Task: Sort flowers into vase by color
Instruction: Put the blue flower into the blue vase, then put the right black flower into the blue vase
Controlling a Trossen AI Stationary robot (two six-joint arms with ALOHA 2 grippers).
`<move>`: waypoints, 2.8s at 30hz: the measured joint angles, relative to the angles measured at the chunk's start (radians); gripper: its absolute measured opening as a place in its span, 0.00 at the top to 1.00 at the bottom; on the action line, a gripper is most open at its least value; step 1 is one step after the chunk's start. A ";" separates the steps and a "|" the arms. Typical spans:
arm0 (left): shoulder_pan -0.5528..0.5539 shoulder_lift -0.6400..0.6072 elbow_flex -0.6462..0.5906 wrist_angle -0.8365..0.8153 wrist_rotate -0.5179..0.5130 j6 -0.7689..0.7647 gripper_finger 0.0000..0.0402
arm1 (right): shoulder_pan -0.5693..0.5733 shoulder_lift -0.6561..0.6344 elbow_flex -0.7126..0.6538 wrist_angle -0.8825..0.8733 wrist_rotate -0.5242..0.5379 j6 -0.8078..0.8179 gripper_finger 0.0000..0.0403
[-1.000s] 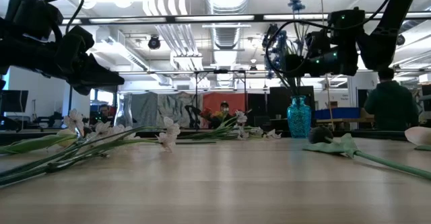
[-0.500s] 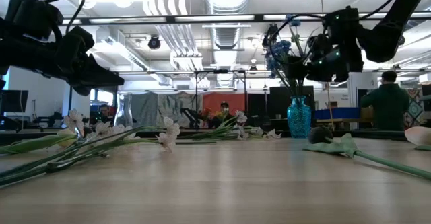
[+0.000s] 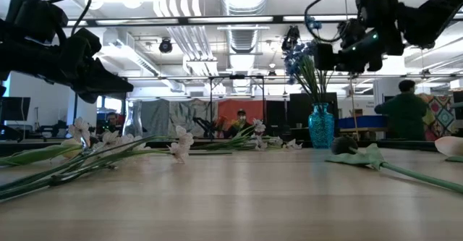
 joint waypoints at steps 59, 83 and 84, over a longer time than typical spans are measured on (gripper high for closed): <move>0.000 0.004 0.000 0.004 -0.001 -0.007 1.00 | -0.018 0.091 0.323 -0.453 -0.031 -0.202 0.98; 0.000 0.041 0.000 -0.001 0.003 -0.100 1.00 | 0.579 -0.045 0.354 -1.095 -0.194 0.443 0.98; 0.000 0.045 0.000 0.001 0.003 -0.092 1.00 | 0.612 -0.028 0.354 -1.098 -0.195 0.500 0.98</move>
